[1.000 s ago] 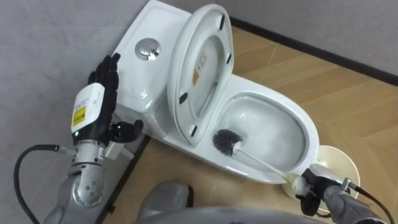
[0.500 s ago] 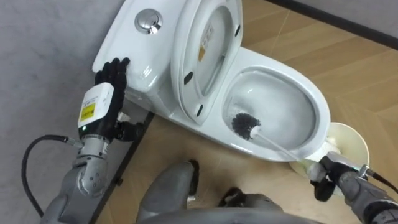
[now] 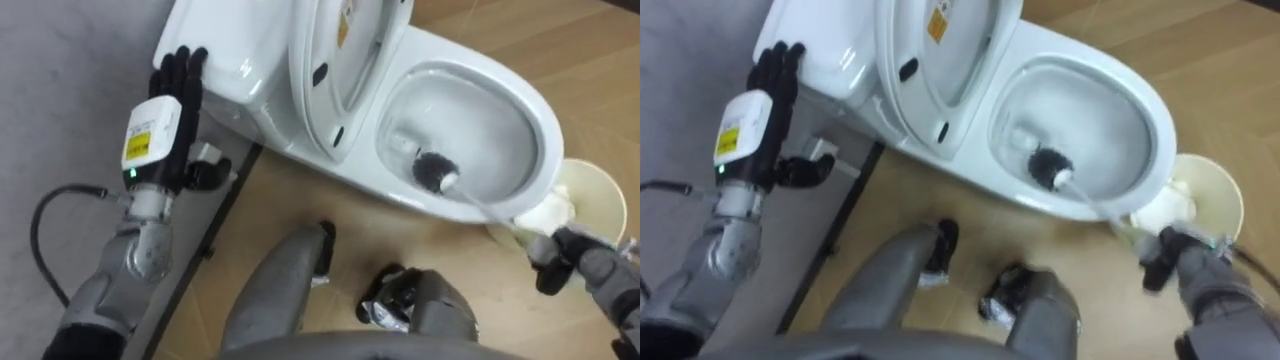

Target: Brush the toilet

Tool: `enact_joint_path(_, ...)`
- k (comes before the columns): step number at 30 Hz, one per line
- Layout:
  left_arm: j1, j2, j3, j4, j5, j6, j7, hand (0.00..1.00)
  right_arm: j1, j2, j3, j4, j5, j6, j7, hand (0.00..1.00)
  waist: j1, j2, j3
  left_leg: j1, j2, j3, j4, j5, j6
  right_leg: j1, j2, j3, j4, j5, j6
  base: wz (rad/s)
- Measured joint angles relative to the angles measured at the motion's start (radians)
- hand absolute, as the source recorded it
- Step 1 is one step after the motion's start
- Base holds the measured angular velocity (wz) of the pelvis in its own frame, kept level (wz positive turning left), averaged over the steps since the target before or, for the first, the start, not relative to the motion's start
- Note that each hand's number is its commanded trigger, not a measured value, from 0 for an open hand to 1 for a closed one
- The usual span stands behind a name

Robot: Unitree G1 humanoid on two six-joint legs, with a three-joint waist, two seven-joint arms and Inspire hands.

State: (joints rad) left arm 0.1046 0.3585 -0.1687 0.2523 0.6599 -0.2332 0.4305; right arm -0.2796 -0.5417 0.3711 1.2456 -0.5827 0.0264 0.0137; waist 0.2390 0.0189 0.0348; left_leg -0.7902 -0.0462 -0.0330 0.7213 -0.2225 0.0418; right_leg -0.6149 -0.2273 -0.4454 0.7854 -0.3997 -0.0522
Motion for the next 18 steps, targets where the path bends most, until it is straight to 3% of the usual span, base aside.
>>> enact_joint_path(5,-0.045,0.027,-0.041,0.011,0.000,0.002,0.062,0.00,-0.051,-0.046,0.058,-0.102,-0.164,0.032,-0.059,1.00,0.038,0.004,0.0023,-0.079,0.001,0.002,0.050,-0.002,0.003,-0.078,-0.011,0.004,0.054,-0.007,-0.010,0.00)
enact_joint_path(8,-0.074,0.071,-0.073,0.040,-0.008,0.009,0.085,0.00,-0.093,-0.055,0.104,-0.167,-0.223,0.053,-0.100,1.00,0.050,0.008,0.0039,-0.115,0.004,0.003,0.082,-0.008,0.006,-0.109,-0.016,0.003,0.085,-0.016,-0.013,0.01)
enact_joint_path(12,-0.118,0.120,-0.112,0.048,-0.040,0.003,0.117,0.00,-0.150,-0.117,0.162,-0.240,-0.320,0.087,-0.138,1.00,0.075,0.012,0.0064,-0.173,0.004,0.001,0.109,-0.008,0.007,-0.165,-0.021,0.004,0.112,-0.017,-0.015,-0.02)
enact_joint_path(15,-0.135,0.127,-0.136,0.049,-0.053,0.000,0.140,0.00,-0.179,-0.136,0.207,-0.251,-0.320,0.098,-0.165,1.00,0.089,0.003,0.0126,-0.188,0.003,0.007,0.110,-0.008,0.008,-0.187,-0.023,0.015,0.121,-0.018,-0.017,-0.05)
enact_joint_path(18,-0.140,0.131,-0.148,0.040,-0.084,0.000,0.166,0.00,-0.197,-0.139,0.217,-0.260,-0.277,0.105,-0.192,1.00,0.094,0.001,0.0137,-0.209,0.009,0.009,0.112,-0.007,0.007,-0.208,-0.014,0.020,0.121,-0.015,-0.018,-0.05)
